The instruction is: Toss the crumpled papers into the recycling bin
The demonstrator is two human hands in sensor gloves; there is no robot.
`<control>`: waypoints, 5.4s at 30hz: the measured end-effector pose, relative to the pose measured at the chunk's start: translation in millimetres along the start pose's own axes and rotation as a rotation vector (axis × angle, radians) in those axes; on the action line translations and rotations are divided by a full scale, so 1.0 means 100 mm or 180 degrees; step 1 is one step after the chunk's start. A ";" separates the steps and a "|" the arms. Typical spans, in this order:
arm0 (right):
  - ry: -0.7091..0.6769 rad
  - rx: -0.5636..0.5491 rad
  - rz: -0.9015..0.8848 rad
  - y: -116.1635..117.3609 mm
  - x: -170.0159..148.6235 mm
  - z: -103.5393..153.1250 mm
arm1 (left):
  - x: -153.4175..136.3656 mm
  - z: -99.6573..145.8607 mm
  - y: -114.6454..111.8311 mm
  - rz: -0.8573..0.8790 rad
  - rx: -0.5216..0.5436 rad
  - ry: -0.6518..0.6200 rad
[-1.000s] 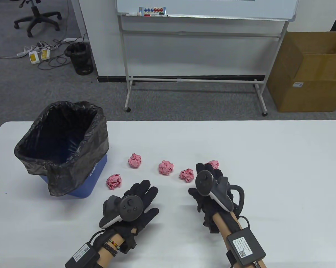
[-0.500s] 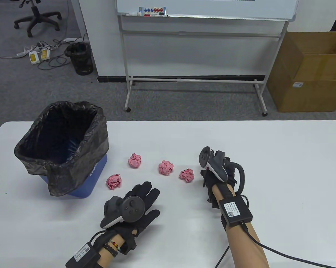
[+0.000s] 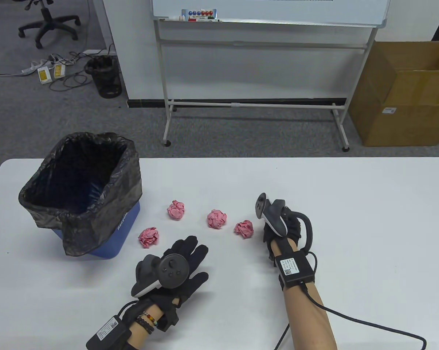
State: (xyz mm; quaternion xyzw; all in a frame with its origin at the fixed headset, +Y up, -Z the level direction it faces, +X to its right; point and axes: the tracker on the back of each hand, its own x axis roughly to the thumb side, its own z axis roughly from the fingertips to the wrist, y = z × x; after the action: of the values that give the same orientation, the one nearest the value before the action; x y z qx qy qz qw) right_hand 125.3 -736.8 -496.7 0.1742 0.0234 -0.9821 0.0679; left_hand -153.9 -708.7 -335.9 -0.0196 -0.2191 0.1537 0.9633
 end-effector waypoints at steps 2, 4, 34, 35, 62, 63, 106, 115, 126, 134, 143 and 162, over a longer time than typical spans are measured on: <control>0.0021 -0.0094 -0.0041 0.02 0.02 -0.02 | 0.00 0.00 0.00 -0.0015 0.0003 -0.0007; 0.0037 -0.0155 -0.0039 0.02 0.01 -0.02 | 0.00 0.00 0.00 -0.0019 0.0007 -0.0009; -0.0118 -0.0132 -0.0479 -0.61 -0.61 0.72 | -0.07 0.03 0.01 -0.0019 0.0014 0.0031; -0.0140 -0.0125 -0.0479 -0.62 -0.62 0.76 | -0.07 0.03 0.01 -0.0010 0.0010 0.0037; -0.1099 0.0850 -0.1876 -0.55 -0.03 1.67 | -0.33 -0.05 -0.22 0.2084 -0.0793 0.0237; -0.1141 0.0875 -0.1938 -0.56 0.00 1.68 | -0.33 -0.05 -0.24 0.2128 -0.0837 0.0232; -0.1940 0.0552 -0.1161 -0.35 0.14 1.96 | -0.56 0.04 0.69 0.1162 0.0737 0.0992; -0.1894 0.0614 -0.1133 -0.36 0.09 1.93 | -0.51 0.05 1.66 0.1087 0.1631 0.1018; -0.1949 0.0649 -0.1147 -0.38 0.10 1.95 | -1.03 0.29 2.32 0.0349 0.2765 0.2153; -0.1977 0.0637 -0.1114 -0.39 0.12 1.97 | -1.22 0.30 2.21 0.0309 0.1999 0.2432; -0.1924 0.0598 -0.1112 -0.39 0.11 1.97 | -0.80 0.25 2.09 0.0184 0.1890 0.1832; -0.1819 0.0542 -0.1088 -0.37 0.08 1.94 | -0.09 0.02 0.92 0.0275 0.0621 0.0361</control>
State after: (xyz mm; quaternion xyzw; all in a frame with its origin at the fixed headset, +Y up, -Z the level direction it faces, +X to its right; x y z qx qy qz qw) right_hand 47.0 -714.6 -316.4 -0.1093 -0.0497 -0.9868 -0.1087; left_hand -189.2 -624.3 -347.3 0.0562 -0.1473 0.2142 0.9640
